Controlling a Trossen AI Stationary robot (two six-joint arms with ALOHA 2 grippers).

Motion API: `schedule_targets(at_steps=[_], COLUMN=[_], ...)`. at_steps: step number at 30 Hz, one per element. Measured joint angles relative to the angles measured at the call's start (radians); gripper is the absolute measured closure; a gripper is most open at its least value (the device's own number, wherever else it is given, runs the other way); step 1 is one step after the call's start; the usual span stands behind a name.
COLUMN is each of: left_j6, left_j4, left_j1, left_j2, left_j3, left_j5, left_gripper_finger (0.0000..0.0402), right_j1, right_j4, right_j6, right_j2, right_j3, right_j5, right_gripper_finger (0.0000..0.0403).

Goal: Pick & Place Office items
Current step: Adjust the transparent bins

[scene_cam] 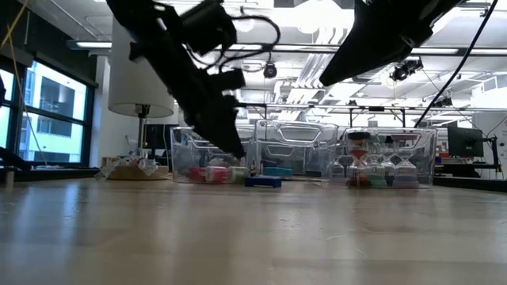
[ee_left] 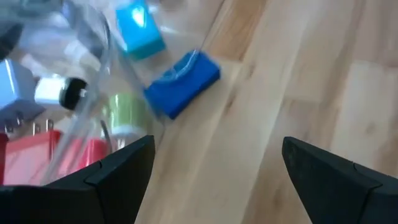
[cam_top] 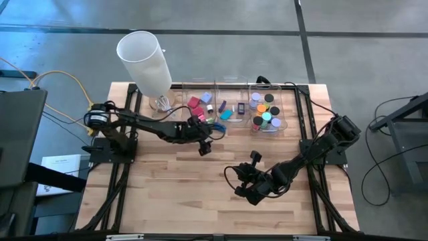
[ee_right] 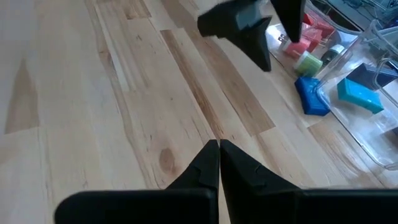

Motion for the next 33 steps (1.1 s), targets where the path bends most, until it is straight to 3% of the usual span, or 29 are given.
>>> schedule_targets(at_steps=[12, 17, 23, 33], left_j6=[0.25, 0.333, 0.393, 0.425], left_j4=[0.158, 0.166, 0.212, 0.231], left_j1=[0.0, 0.006, 0.043, 0.059], left_j2=[0.143, 0.144, 0.16, 0.168], left_j3=[0.002, 0.001, 0.003, 0.002], left_j5=[-0.109, -0.077, 0.045, 0.069], left_gripper_finger=[0.0057, 0.0057, 0.0057, 0.0058], right_j1=[0.003, 0.003, 0.006, 0.008], right_j4=[0.0, 0.0, -0.001, -0.001], right_j6=[0.003, 0.003, 0.003, 0.001], right_j2=[0.0, 0.0, 0.0, 0.0], right_j3=[0.0, 0.0, 0.0, 0.0], right_j5=[-0.002, -0.002, -0.004, -0.004], right_gripper_finger=[0.0401, 0.0401, 0.0401, 0.0401])
